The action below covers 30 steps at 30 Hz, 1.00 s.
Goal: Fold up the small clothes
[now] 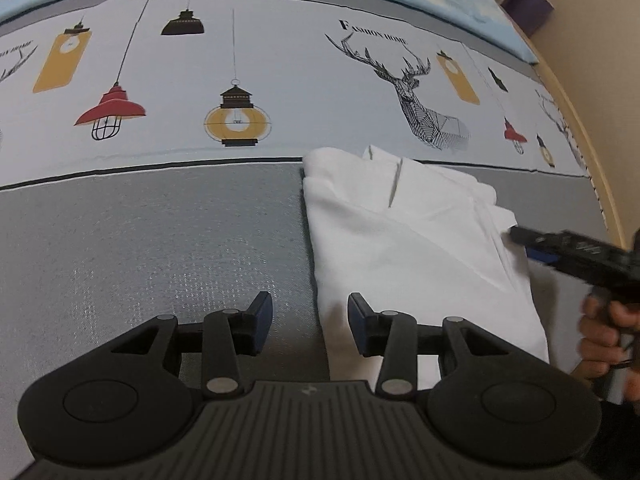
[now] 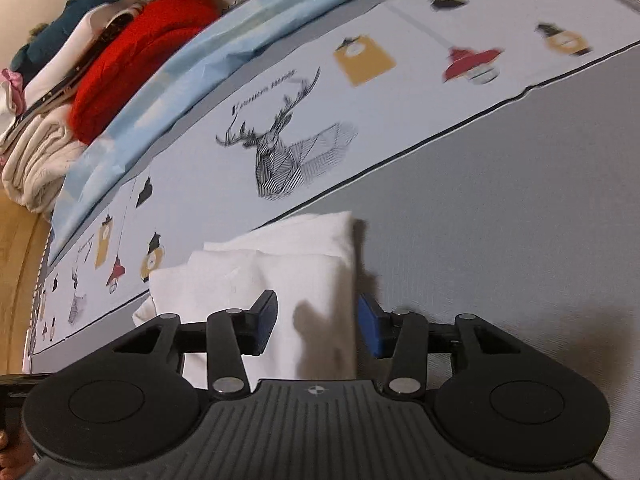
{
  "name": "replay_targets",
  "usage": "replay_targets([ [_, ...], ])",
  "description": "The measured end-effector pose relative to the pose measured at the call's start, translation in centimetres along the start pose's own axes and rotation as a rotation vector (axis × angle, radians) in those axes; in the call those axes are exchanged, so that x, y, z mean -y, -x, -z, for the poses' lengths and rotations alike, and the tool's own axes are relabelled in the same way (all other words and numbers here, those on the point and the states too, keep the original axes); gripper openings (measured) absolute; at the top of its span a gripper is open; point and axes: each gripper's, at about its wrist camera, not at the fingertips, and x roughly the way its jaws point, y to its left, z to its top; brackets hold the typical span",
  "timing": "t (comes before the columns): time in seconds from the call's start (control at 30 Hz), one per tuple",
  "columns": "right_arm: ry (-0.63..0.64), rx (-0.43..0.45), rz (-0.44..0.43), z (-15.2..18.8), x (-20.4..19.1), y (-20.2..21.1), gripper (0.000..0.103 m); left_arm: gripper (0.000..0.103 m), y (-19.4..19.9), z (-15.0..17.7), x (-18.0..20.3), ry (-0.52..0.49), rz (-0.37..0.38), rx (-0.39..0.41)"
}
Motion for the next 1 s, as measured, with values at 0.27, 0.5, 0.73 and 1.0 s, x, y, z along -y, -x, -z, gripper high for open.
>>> replay_targets([
  [0.27,0.071,0.189,-0.045,-1.0,-1.2,1.0,0.004,0.046,0.3,-0.8,0.9,0.003,-0.005,0.017],
  [0.5,0.067,0.201,0.249,-0.9,0.9,2.2,0.01,0.044,-0.5,-2.5,1.9,0.053,0.017,0.07],
  [0.73,0.377,-0.036,-0.215,3.2,-2.3,4.3,0.015,0.028,-2.1,-4.7,1.2,0.171,0.057,0.113],
  [1.0,0.518,-0.223,-0.109,5.6,-2.1,1.8,0.015,0.028,-5.6,-6.1,1.5,0.202,0.064,0.07],
])
